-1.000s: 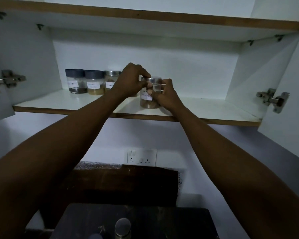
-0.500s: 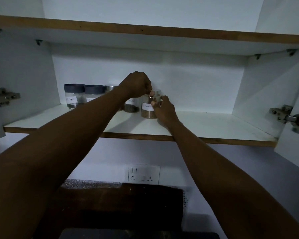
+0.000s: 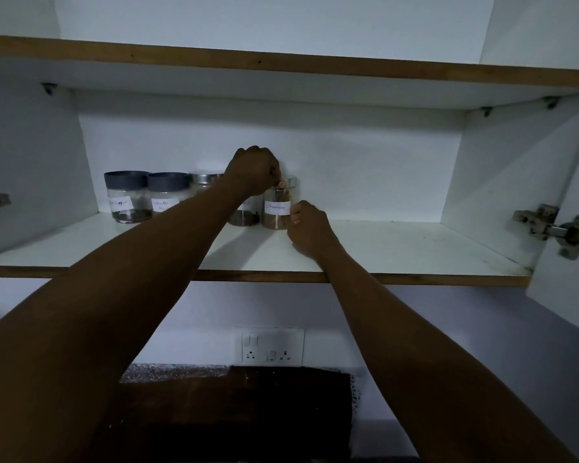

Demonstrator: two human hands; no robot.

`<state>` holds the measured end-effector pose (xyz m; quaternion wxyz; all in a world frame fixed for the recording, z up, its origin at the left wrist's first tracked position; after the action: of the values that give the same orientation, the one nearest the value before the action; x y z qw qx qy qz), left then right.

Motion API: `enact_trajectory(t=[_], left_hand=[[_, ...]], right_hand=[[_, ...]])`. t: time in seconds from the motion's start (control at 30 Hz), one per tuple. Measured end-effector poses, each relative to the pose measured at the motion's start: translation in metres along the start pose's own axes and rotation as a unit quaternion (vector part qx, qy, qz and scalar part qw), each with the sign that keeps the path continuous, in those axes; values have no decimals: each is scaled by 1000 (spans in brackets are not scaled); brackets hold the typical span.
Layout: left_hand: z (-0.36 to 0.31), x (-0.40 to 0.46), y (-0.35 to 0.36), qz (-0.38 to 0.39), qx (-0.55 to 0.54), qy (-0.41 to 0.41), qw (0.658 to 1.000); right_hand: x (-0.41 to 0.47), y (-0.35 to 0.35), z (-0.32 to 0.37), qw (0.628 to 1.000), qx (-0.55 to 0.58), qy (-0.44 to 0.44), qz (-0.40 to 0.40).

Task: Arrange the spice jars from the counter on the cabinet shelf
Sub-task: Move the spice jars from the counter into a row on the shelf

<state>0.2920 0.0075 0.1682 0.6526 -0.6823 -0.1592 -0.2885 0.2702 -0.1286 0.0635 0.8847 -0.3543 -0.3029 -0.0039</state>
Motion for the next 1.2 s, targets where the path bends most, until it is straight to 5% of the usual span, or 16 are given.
enact_trajectory(t=[0.63, 0.83, 1.03, 1.13, 1.2], left_hand=[[10, 5, 18, -43, 20, -11, 999], [-7, -13, 13, -3, 114, -19, 993], [-55, -112, 26, 43, 4, 5, 999], [-55, -159, 26, 76, -124, -66, 987], [-54, -186, 17, 31, -104, -86, 990]], right_hand=[[-3, 12, -4, 996, -11, 33, 82], [-3, 5, 4, 995, -93, 11, 30], [-19, 13, 20, 978, -194, -3, 71], [-36, 13, 18, 960, -254, 59, 100], [-59, 9, 26, 963, -258, 52, 59]])
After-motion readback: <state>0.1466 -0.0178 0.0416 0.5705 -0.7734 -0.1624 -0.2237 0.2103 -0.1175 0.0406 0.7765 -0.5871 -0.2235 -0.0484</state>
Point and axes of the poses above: each hand's wrist, its own x-axis towards the middle knuckle, its own y-axis out of the palm, z = x × y, the point moved 7 cm from there along x, towards the middle knuckle, and after that the axes turned 1 degree about -y, right-handed, at the moved point
